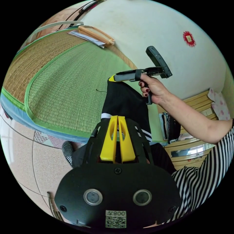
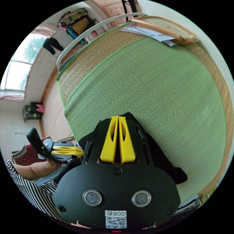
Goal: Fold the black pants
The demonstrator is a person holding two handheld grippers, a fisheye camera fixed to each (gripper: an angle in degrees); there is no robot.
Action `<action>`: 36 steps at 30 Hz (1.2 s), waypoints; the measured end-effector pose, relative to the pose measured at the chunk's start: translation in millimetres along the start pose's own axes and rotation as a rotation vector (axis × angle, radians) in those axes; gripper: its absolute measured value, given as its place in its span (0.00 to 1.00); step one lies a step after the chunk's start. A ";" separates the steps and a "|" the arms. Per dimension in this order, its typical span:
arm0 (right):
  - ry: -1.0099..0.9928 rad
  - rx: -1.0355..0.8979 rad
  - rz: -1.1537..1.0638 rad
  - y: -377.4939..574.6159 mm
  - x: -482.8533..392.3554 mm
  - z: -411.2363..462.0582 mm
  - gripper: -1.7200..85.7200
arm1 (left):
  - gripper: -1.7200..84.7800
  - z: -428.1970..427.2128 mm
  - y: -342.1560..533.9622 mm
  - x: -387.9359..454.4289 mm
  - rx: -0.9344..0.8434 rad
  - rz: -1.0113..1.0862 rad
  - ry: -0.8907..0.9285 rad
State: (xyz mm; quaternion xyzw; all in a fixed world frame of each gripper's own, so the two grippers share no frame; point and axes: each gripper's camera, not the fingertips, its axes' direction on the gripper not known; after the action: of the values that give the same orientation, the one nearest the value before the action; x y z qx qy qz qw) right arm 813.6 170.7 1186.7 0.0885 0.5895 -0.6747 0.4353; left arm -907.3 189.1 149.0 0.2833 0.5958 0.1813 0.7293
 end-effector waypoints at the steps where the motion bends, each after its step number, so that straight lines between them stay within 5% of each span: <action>1: -0.020 0.025 -0.005 5.3 2.7 -7.3 0.02 | 0.02 2.1 1.9 3.2 -0.001 -0.012 0.012; 6: -0.030 0.209 -0.007 73.0 23.1 -62.9 0.02 | 0.02 12.1 3.5 39.5 0.027 0.088 0.032; 15: 0.083 0.066 0.160 140.7 108.0 -20.9 0.02 | 0.02 88.7 2.9 49.9 -0.055 0.113 -0.128; 21: -0.031 0.227 0.146 168.3 118.6 -67.2 0.02 | 0.02 110.7 4.5 68.5 -0.025 0.121 -0.144; 25: 0.070 0.254 0.290 197.1 160.5 -74.5 0.02 | 0.02 136.8 -8.9 65.2 -0.010 0.101 -0.208; 30: -0.110 0.222 0.386 206.9 206.6 -66.5 0.02 | 0.02 177.4 -14.9 54.6 -0.074 0.101 -0.279; 36: -0.246 0.323 0.227 257.6 162.4 -106.3 0.02 | 0.02 205.1 -12.4 69.1 -0.041 0.164 -0.247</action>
State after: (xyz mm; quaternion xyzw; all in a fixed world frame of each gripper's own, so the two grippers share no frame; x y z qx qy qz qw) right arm 851.7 204.0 868.2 0.1399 0.4025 -0.7126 0.5574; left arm -693.4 180.6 114.8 0.3360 0.4726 0.2161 0.7855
